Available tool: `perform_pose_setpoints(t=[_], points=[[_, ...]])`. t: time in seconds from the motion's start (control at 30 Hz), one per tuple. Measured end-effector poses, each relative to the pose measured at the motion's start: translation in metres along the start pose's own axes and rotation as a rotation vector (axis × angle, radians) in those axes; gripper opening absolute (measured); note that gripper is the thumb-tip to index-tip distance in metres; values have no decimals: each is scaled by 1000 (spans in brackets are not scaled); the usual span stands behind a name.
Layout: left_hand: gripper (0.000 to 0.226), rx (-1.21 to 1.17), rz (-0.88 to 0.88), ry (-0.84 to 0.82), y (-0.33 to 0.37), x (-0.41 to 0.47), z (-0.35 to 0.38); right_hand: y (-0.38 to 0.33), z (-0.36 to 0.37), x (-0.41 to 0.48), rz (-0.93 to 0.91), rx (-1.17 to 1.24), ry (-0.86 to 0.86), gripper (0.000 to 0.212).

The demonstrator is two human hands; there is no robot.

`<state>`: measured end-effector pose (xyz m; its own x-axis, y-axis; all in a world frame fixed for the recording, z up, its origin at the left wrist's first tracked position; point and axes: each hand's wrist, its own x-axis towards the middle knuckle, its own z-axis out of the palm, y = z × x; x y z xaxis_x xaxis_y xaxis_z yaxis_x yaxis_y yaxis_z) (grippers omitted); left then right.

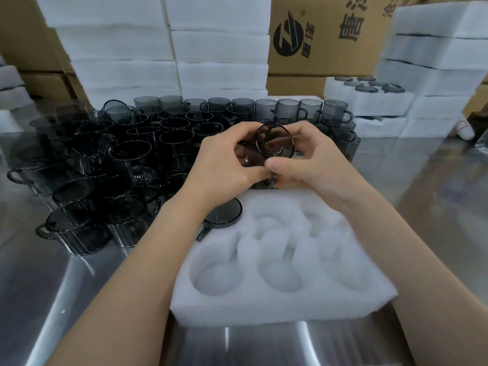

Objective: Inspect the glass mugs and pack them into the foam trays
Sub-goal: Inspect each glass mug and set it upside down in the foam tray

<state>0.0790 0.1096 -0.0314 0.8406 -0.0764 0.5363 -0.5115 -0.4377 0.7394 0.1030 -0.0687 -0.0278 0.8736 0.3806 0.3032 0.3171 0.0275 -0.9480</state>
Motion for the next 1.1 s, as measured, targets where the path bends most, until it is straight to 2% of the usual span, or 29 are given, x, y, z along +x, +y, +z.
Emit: perform_pose_setpoints(t=[0.1, 0.2, 0.3, 0.43, 0.57, 0.7, 0.8, 0.93, 1.0, 1.1], points=[[52, 165, 85, -17, 4, -1, 1, 1, 5, -1, -50, -102, 47, 48], [56, 291, 167, -42, 7, -1, 3, 0, 6, 0, -62, -82, 113, 48], [57, 360, 212, -73, 7, -1, 4, 0, 6, 2, -73, -162, 209, 35], [60, 333, 196, -39, 7, -1, 2, -1, 5, 2, -24, -18, 217, 24], [60, 141, 126, 43, 8, -3, 0, -7, -2, 5, 87, 276, 106, 44], [50, 10, 93, 28, 7, -5, 0, -7, 0, 3, 194, 432, -197, 51], [54, -75, 99, 20, 5, -4, 1, -6, -1, 1, 118, 454, -325, 50], [76, -64, 156, 81, 0, -3, 0, -4, -4, 2, 80, 416, -138, 50], [79, 18, 217, 92, 0, -2, 0, -2, -3, 2, 90, 382, -39, 52], [74, 189, 331, 66, -1, -1, 1, -2, -1, 2, 67, 373, 28, 42]])
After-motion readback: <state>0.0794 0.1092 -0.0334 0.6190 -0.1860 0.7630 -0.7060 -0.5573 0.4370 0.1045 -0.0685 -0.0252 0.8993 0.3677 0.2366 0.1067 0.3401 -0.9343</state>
